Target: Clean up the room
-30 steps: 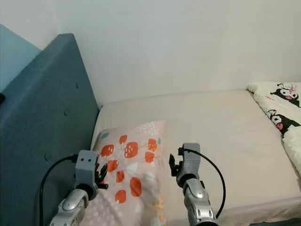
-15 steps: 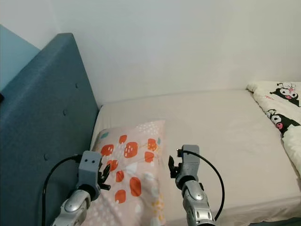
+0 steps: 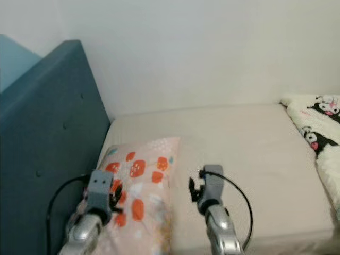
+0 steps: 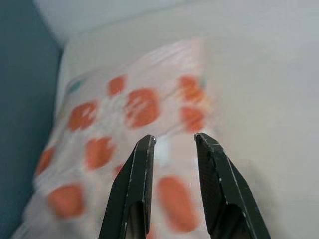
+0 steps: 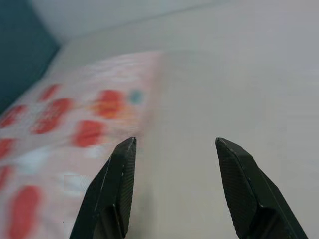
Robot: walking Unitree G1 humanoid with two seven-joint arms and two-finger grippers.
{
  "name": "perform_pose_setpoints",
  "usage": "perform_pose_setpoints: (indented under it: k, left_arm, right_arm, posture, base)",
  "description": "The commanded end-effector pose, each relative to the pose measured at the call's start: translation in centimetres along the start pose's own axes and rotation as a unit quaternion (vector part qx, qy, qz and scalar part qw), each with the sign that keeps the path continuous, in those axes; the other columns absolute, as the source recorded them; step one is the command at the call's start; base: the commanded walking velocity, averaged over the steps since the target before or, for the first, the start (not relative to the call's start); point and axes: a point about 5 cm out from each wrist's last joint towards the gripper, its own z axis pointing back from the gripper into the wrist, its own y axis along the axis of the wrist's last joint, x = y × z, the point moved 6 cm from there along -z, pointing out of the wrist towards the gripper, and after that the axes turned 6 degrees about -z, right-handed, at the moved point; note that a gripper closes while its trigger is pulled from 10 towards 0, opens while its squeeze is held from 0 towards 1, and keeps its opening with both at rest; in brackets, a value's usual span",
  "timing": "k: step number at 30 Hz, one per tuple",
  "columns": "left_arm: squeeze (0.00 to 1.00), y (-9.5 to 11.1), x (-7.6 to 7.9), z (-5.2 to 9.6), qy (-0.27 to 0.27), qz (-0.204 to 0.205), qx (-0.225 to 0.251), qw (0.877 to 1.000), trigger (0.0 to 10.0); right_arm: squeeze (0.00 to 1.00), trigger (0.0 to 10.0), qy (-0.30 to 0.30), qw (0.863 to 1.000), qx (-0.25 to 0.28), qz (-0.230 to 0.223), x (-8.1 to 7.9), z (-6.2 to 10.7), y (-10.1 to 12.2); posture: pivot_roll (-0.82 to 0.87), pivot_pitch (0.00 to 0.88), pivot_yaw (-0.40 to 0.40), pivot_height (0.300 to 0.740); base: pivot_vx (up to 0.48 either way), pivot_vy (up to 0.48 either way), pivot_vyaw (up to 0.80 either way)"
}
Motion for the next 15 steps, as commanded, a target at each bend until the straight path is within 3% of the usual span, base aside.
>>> perform_pose_setpoints:
  k: [1,15]
  left_arm:
    - [0.0,-0.23,-0.64,0.11,0.008,-0.006,-0.004,1.0,10.0]
    - [0.0,-0.28,-0.83,0.24,0.009,-0.01,-0.004,1.0,10.0]
  right_arm:
    - [0.0,10.0,0.011,1.0,0.0,-0.005,-1.09,-0.09,-0.06]
    - [0.0,10.0,0.011,1.0,-0.001,-0.009,-1.14,0.02,-0.16]
  posture:
    - [0.0,0.039,-0.009,0.74]
    - [0.0,0.044,-0.006,0.74]
  base:
    - [0.0,-0.48,0.0]
    - [0.0,-0.48,0.0]
